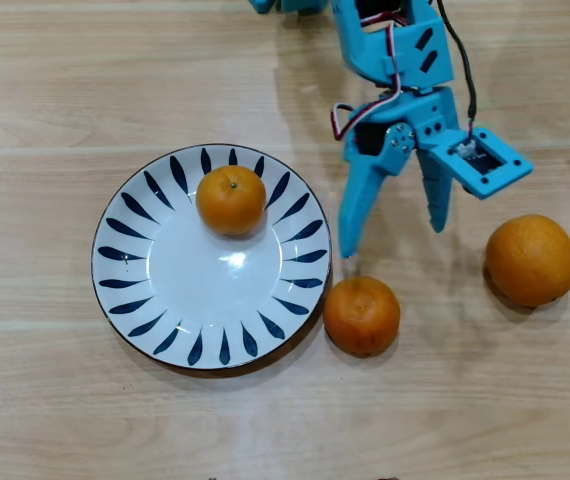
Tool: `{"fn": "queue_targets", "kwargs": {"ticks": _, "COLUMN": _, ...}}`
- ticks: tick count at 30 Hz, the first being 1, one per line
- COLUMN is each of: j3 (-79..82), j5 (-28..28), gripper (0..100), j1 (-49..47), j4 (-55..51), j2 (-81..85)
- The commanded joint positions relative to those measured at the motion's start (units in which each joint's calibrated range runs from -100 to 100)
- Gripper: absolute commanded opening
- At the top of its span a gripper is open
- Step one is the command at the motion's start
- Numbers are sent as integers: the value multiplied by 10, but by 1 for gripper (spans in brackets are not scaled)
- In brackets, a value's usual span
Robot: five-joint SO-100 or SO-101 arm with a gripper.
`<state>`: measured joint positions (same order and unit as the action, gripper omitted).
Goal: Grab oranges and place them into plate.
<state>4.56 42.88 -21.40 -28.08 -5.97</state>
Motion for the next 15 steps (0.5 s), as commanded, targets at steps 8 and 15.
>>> {"fn": "queue_targets", "kwargs": {"ticks": 8, "j3": -109, "j5": -21, "gripper": 43, "j1": 18, "j4": 26, "j2": -112}}
{"fn": "queue_targets", "kwargs": {"ticks": 15, "j3": -118, "j5": -34, "gripper": 43, "j1": 33, "j4": 63, "j2": -156}}
